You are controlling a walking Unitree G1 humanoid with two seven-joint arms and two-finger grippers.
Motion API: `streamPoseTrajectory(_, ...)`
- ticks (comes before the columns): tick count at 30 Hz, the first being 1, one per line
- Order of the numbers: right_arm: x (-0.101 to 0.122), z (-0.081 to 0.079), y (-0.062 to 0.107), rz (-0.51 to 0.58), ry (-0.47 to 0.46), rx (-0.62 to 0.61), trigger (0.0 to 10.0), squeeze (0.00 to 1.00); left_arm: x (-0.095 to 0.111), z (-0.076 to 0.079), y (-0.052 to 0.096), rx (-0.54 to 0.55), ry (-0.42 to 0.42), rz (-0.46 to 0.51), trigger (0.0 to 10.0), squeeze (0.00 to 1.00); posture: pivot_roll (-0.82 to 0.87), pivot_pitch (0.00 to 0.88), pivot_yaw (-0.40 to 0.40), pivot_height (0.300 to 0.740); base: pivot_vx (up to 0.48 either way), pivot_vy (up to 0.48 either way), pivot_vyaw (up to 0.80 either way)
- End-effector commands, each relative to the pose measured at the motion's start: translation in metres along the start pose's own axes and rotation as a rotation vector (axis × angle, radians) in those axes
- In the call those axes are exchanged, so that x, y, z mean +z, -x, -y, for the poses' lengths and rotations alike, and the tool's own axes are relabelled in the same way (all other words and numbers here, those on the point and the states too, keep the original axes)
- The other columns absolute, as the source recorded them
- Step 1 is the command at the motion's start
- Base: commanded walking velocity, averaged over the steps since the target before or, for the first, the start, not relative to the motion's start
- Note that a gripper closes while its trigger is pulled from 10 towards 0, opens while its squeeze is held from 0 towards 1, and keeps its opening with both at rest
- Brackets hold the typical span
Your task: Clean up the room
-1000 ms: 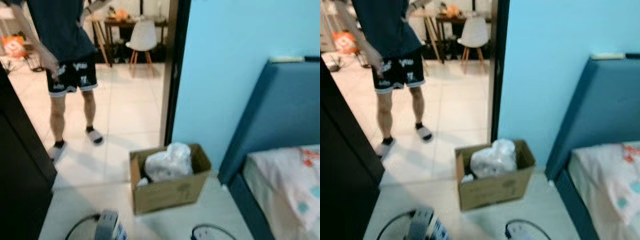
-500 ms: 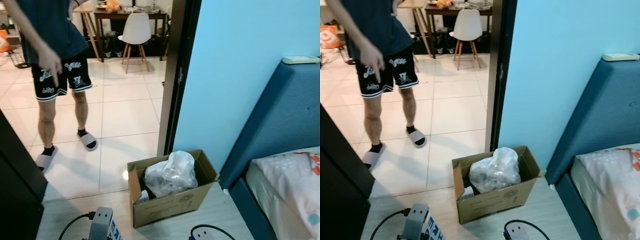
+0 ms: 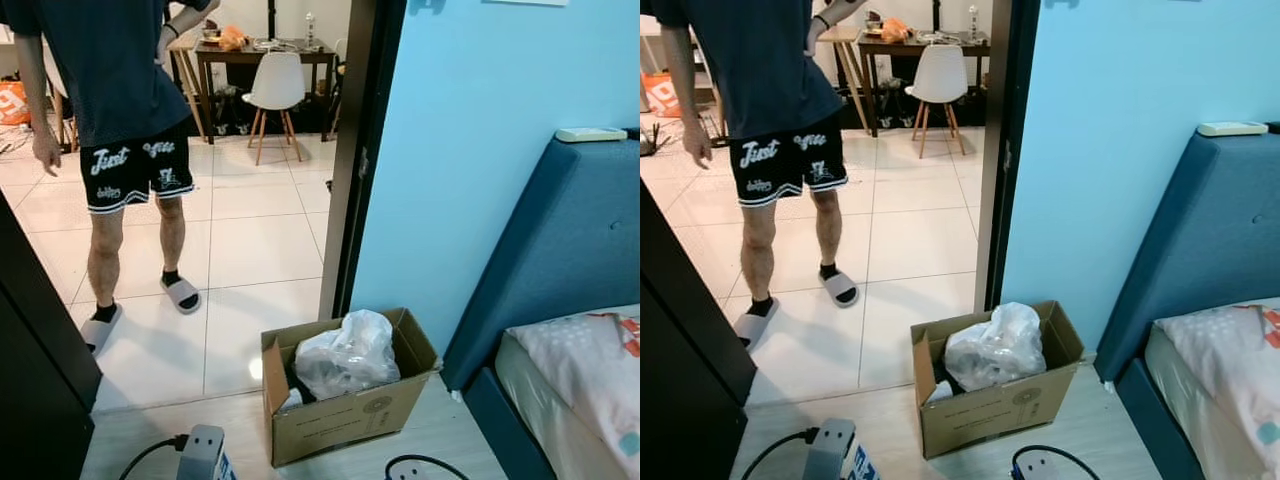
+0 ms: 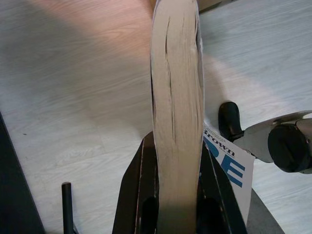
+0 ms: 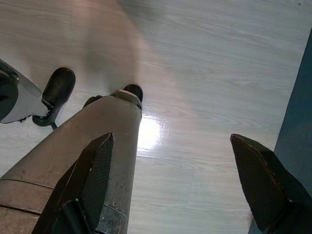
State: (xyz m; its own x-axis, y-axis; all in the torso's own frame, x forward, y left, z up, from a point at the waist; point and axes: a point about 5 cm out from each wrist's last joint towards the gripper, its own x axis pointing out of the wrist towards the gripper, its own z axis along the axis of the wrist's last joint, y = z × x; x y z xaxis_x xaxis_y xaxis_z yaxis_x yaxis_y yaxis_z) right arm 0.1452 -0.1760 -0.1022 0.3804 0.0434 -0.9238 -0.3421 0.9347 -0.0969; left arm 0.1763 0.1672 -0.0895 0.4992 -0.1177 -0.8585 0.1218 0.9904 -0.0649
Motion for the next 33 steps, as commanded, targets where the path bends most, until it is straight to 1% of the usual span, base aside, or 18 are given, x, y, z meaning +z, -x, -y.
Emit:
streamPoseTrajectory(1, -0.009, -0.005, 0.0, -0.039, 0.003, 0.015, 10.0, 0.0, 0.001, 0.0, 0.0, -0.005, -0.022, -0.006, 10.0, 0.0, 0.05, 0.0, -0.049, 0.74, 0.0, 0.0, 0.0)
streamPoseTrajectory(7, -0.008, -0.005, 0.0, -0.031, -0.011, 0.008, 10.0, 0.0, 0.0, -0.002, 0.0, 0.007, -0.044, -0.01, 10.0, 0.0, 0.04, 0.0, -0.047, 0.74, 0.0, 0.0, 0.0)
streamPoseTrajectory(8, -0.007, -0.004, 0.0, -0.017, -0.023, 0.0, 10.0, 0.0, 0.002, -0.008, 0.001, 0.065, -0.062, 0.007, 10.0, 0.0, 0.04, 0.0, -0.046, 0.74, 0.0, 0.0, 0.0)
streamPoseTrajectory(10, -0.006, -0.004, 0.0, -0.012, -0.026, -0.002, 10.0, 0.0, 0.003, -0.01, 0.001, 0.084, -0.066, 0.014, 10.0, 0.0, 0.04, 0.0, -0.046, 0.74, 0.0, 0.0, 0.0)
streamPoseTrajectory(13, -0.004, -0.002, 0.0, 0.006, -0.039, -0.015, 10.0, 0.0, 0.008, -0.02, 0.003, 0.156, -0.092, 0.034, 10.0, 0.0, 0.04, 0.0, -0.048, 0.74, 0.0, 0.0, 0.0)
streamPoseTrajectory(15, -0.003, -0.002, 0.0, 0.015, -0.044, -0.02, 10.0, 0.0, 0.01, -0.023, 0.003, 0.181, -0.103, 0.041, 10.0, 0.0, 0.04, 0.0, -0.048, 0.74, 0.0, 0.0, 0.0)
streamPoseTrajectory(20, -0.002, -0.003, 0.0, 0.02, -0.055, -0.019, 10.0, 0.0, 0.01, -0.024, 0.003, 0.168, -0.091, 0.037, 10.0, 0.0, 0.04, 0.0, -0.048, 0.74, 0.0, 0.0, 0.0)
streamPoseTrajectory(24, -0.003, -0.005, 0.0, 0.017, -0.056, -0.016, 10.0, 0.0, 0.006, -0.02, 0.003, 0.152, -0.086, 0.018, 10.0, 0.0, 0.04, 0.0, -0.046, 0.74, 0.0, 0.0, 0.0)
streamPoseTrajectory(29, -0.004, -0.005, 0.0, 0.011, -0.056, -0.014, 10.0, 0.0, 0.002, -0.016, 0.002, 0.138, -0.1, 0.002, 10.0, 0.0, 0.03, 0.0, -0.045, 0.74, -0.31, 0.0, 0.0)
streamPoseTrajectory(30, -0.004, -0.005, 0.0, 0.01, -0.053, -0.013, 10.0, 0.0, 0.001, -0.016, 0.002, 0.136, -0.11, -0.005, 10.0, 0.0, 0.03, 0.0, -0.045, 0.74, 0.0, 0.0, 0.0)
streamPoseTrajectory(33, -0.004, -0.005, 0.0, 0.009, -0.051, -0.009, 10.0, 0.0, -0.001, -0.015, 0.002, 0.11, -0.103, -0.016, 10.0, 0.0, 0.03, 0.0, -0.043, 0.74, 0.0, 0.0, 0.0)
